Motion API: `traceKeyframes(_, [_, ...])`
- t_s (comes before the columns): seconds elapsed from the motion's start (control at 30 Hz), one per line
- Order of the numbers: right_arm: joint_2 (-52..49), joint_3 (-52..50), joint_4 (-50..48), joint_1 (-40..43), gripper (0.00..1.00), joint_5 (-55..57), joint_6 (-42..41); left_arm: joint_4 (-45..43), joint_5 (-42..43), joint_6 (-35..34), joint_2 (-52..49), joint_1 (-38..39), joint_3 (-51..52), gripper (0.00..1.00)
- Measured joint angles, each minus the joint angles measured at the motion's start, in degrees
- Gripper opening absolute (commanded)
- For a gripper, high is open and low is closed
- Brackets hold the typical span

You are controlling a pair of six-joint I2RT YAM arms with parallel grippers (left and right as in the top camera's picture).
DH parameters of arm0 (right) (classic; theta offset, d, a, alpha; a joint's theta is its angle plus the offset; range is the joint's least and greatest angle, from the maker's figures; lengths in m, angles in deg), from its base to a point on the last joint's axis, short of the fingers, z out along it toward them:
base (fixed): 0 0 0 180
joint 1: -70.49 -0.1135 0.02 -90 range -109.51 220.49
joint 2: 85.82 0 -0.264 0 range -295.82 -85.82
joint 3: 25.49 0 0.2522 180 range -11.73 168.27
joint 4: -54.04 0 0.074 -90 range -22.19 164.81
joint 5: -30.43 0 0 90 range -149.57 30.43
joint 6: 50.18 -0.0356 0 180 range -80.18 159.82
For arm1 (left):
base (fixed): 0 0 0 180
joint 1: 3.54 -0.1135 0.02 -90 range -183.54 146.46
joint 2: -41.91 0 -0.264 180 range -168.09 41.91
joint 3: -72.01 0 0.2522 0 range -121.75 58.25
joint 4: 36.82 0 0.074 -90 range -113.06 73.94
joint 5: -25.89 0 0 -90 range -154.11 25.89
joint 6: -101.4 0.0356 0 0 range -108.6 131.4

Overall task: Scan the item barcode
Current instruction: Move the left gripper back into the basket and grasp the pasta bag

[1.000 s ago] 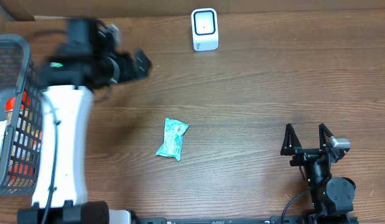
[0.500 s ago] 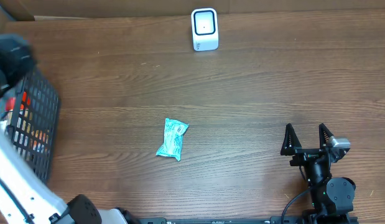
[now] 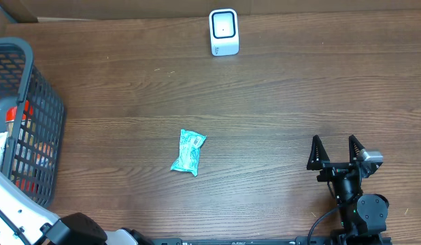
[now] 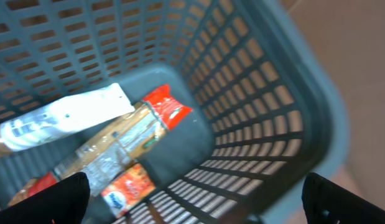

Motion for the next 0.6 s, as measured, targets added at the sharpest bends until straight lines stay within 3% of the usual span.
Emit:
traceKeyframes(0.37, [0.00, 0.00, 0.02, 0.00, 1.00, -0.02, 0.04, -0.74, -3.17, 10.62, -11.82, -1.53, 0.63, 1.00])
traceKeyframes(0.6, [0.00, 0.00, 0.02, 0.00, 1.00, 0.00, 0.02, 2.43, -4.44, 13.75, -20.72, -1.66, 0.81, 1.00])
